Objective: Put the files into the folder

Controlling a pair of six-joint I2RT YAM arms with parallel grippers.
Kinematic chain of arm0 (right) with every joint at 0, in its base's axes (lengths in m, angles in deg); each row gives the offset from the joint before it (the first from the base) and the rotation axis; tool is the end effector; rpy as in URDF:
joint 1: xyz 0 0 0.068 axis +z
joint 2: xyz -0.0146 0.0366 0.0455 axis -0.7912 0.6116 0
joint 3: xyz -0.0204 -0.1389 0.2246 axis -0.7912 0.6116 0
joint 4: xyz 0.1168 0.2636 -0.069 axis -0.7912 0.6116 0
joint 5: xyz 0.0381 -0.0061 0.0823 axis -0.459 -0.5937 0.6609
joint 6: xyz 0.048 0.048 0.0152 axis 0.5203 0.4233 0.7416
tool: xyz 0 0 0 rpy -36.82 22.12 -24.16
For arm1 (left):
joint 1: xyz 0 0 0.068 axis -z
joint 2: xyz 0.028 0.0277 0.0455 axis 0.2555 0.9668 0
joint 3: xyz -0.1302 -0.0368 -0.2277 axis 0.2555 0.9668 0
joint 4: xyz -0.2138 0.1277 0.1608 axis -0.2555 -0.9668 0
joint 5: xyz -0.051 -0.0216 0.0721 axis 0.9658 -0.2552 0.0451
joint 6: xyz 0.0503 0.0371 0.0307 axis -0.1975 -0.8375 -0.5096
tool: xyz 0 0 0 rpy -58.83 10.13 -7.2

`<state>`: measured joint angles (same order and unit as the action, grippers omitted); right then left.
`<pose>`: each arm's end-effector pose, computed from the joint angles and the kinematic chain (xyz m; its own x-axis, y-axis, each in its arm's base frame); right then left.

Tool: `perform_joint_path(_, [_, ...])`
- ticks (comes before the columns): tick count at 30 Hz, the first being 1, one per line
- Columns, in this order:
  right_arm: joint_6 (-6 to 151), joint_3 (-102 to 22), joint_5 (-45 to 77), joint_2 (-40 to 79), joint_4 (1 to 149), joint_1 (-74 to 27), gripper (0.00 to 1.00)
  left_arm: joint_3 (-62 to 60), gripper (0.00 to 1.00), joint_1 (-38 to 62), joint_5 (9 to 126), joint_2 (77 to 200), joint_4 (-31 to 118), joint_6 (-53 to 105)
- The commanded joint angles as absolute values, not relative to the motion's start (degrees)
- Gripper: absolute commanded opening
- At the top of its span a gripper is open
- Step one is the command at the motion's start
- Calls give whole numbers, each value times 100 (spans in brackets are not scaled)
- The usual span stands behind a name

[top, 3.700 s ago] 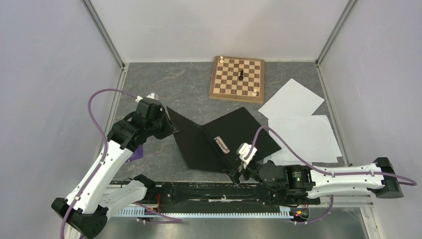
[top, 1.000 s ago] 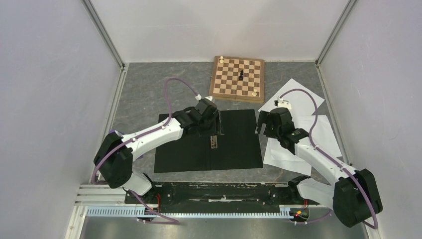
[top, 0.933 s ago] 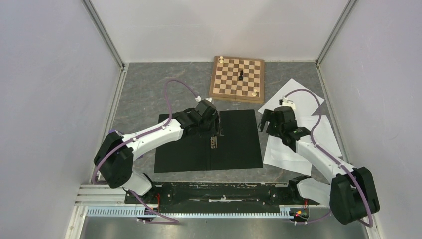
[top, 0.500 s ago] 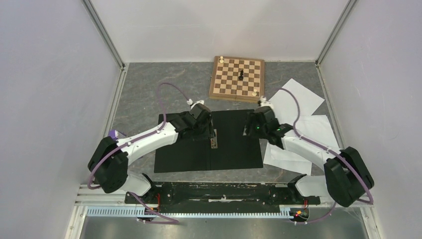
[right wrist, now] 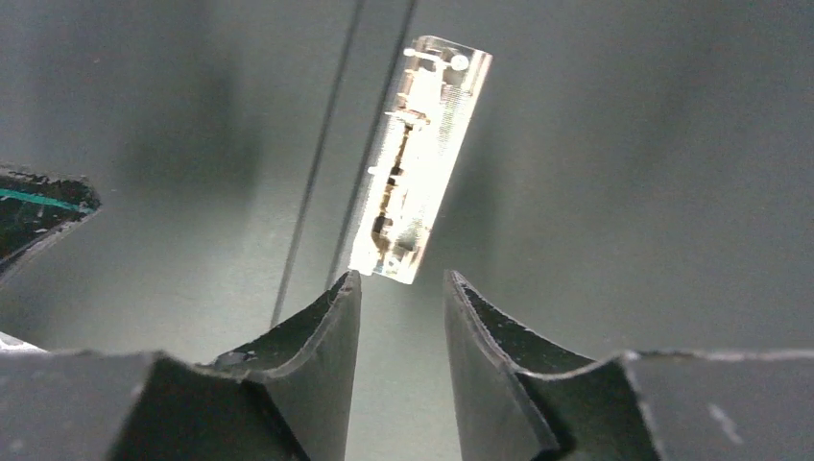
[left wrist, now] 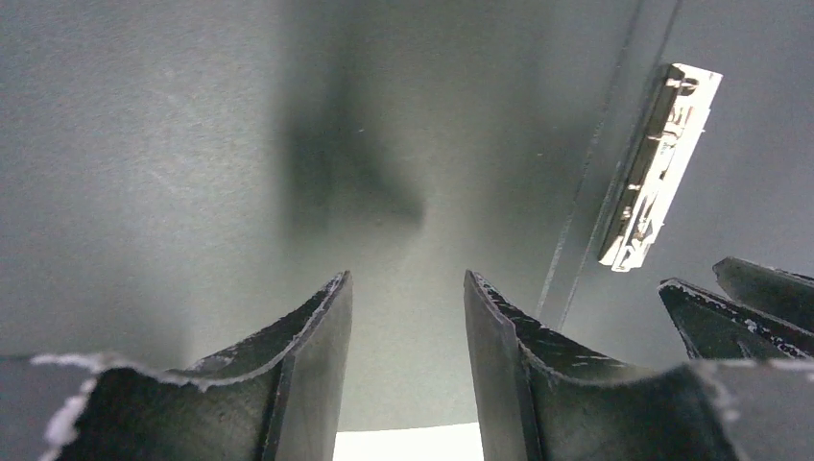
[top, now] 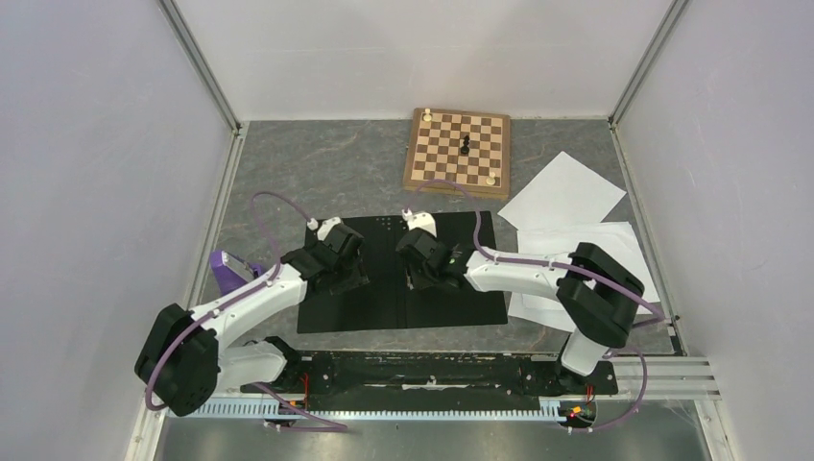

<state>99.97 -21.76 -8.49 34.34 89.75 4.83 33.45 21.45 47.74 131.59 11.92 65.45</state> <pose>0.2202 0.3098 0.1365 -0.7594 -0.1842 -0.6240 -0.3375 0.9315 0.1358 0.2192 -0.1466 0.1454 -0.8315 -0.3296 -0.4471 -0.2262 0.9361 -0.2694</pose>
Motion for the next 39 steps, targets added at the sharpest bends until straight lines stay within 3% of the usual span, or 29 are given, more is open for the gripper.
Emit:
perform_joint_path(1, [9912, -2690, -1338, 3642, 9235, 696, 37, 3580, 51, 2097, 4314, 12813, 1082, 6935])
perform_joint_path(13, [9923, -2971, -1327, 4064, 9345, 966, 28, 4311, 31, 2097, 3906, 12214, 986, 7512])
perform_joint_path(19, [9915, -3158, -1441, 4229, 9495, 1022, 25, 4504, 3, 2097, 3874, 12333, 1092, 7682])
perform_joint_path(39, [9963, -3198, -1623, 4561, 9748, 1025, 11, 4640, 2, 2098, 3729, 12342, 1018, 7834])
